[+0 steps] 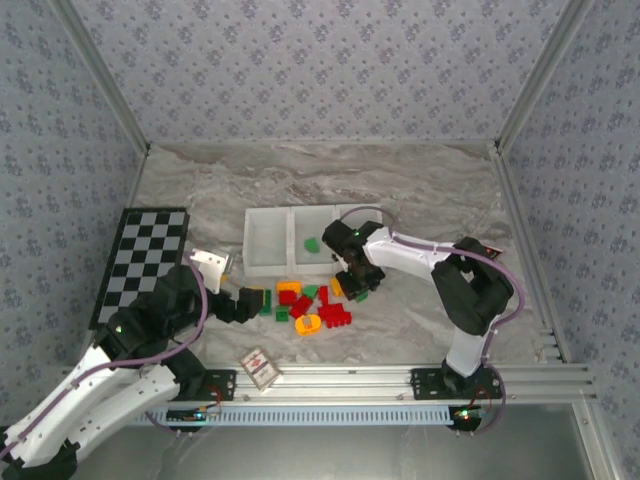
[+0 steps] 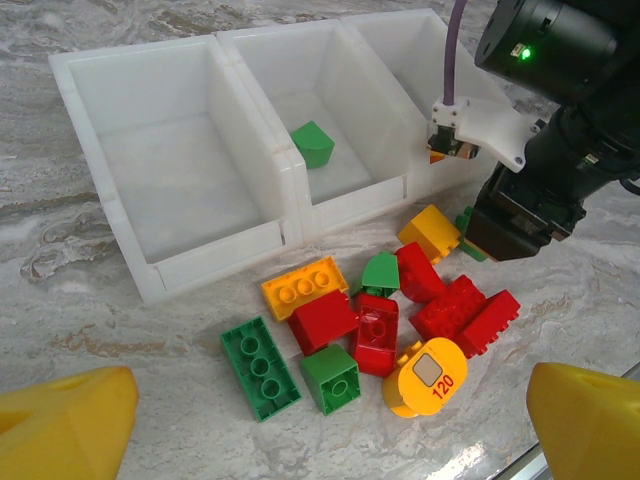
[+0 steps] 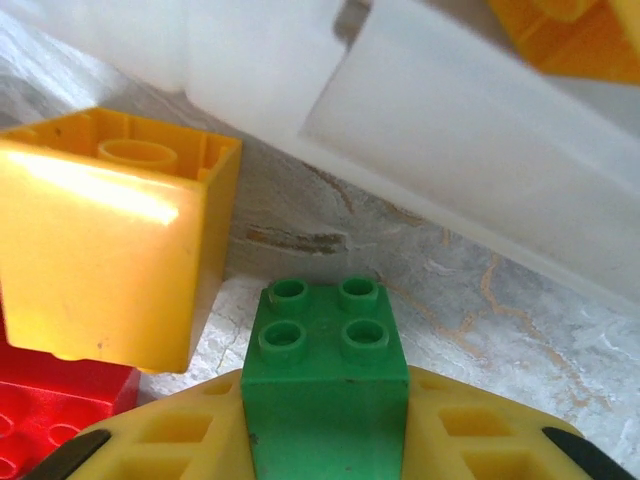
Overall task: Sort the legos into containers by color
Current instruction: Pick up the lego from the center of the table, then place the lego in the container.
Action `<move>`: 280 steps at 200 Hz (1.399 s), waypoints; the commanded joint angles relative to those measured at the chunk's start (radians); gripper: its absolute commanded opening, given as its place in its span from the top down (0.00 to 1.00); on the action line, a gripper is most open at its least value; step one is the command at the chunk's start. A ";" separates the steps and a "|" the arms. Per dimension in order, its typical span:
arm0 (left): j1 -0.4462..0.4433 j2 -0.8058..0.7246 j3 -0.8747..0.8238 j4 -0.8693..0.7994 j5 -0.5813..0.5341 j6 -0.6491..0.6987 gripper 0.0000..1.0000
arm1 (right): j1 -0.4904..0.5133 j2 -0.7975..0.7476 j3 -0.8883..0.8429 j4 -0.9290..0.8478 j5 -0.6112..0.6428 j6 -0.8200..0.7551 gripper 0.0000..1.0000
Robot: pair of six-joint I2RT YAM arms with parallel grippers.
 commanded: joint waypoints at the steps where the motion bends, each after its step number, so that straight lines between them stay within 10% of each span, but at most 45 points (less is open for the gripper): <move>1: -0.005 -0.005 -0.002 0.012 -0.009 -0.005 0.00 | 0.014 -0.005 0.055 -0.062 0.037 0.003 0.67; 78: -0.006 -0.008 -0.002 0.012 -0.006 -0.002 0.00 | 0.018 -0.071 0.357 -0.170 0.035 0.051 0.67; 280: -0.009 -0.010 -0.005 0.015 -0.005 -0.005 0.00 | -0.093 0.553 1.060 -0.236 -0.150 0.048 0.53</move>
